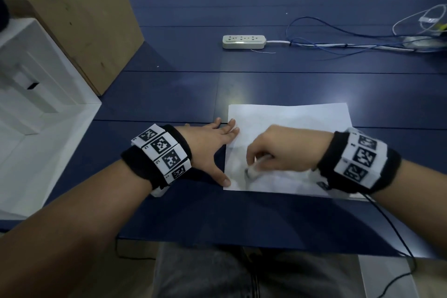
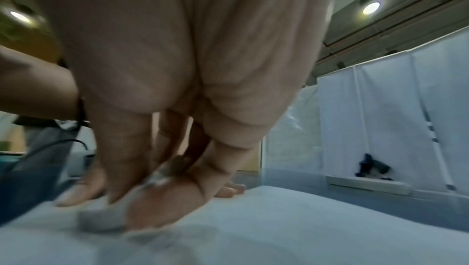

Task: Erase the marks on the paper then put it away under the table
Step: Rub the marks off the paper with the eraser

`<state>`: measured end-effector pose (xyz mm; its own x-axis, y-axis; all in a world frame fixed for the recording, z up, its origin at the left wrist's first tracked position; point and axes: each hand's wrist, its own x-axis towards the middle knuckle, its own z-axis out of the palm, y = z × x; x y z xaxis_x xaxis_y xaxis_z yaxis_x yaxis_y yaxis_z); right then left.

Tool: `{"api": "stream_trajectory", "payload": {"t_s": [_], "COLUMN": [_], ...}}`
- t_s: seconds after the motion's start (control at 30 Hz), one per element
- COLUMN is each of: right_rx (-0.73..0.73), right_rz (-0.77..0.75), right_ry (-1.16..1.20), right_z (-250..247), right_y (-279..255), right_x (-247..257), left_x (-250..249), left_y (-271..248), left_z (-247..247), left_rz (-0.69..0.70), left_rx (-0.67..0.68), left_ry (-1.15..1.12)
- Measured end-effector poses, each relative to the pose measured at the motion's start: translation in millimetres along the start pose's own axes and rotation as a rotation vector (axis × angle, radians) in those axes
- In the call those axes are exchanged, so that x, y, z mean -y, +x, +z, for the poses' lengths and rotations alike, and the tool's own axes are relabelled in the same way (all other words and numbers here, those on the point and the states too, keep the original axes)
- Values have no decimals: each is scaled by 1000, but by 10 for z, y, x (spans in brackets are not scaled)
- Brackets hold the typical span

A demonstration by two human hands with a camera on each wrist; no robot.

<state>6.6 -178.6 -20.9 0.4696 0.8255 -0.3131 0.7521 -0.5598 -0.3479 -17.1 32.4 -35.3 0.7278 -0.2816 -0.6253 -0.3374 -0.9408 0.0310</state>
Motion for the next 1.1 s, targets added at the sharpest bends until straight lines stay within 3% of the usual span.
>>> {"api": "stream_trajectory", "payload": {"t_s": [0.1, 0.17, 0.27, 0.33, 0.57, 0.73, 0.97, 1.1], "right_rx": [-147, -171, 18, 116, -168, 100, -199, 75], "right_rz": [154, 143, -4, -15, 156, 15, 205, 30], "right_ry": [-78, -82, 49, 137, -32, 114, 6, 88], "right_z": [-130, -115, 38, 99, -136, 45, -118, 11], "right_y": [100, 75, -64, -111, 65, -90, 100, -74], "right_x": [-199, -233, -67, 8, -317, -79, -380, -126], "left_x": [-7, -5, -2, -1, -5, -4, -1, 10], "left_y": [-5, -13, -21, -22, -7, -10, -9, 14], "left_z": [-9, -9, -6, -4, -11, -2, -10, 3], "left_rz": [5, 4, 3, 2, -1, -2, 3, 2], "left_rx": [4, 5, 2, 6, 6, 7, 7, 4], "left_ry": [3, 1, -6, -5, -5, -8, -8, -3]}}
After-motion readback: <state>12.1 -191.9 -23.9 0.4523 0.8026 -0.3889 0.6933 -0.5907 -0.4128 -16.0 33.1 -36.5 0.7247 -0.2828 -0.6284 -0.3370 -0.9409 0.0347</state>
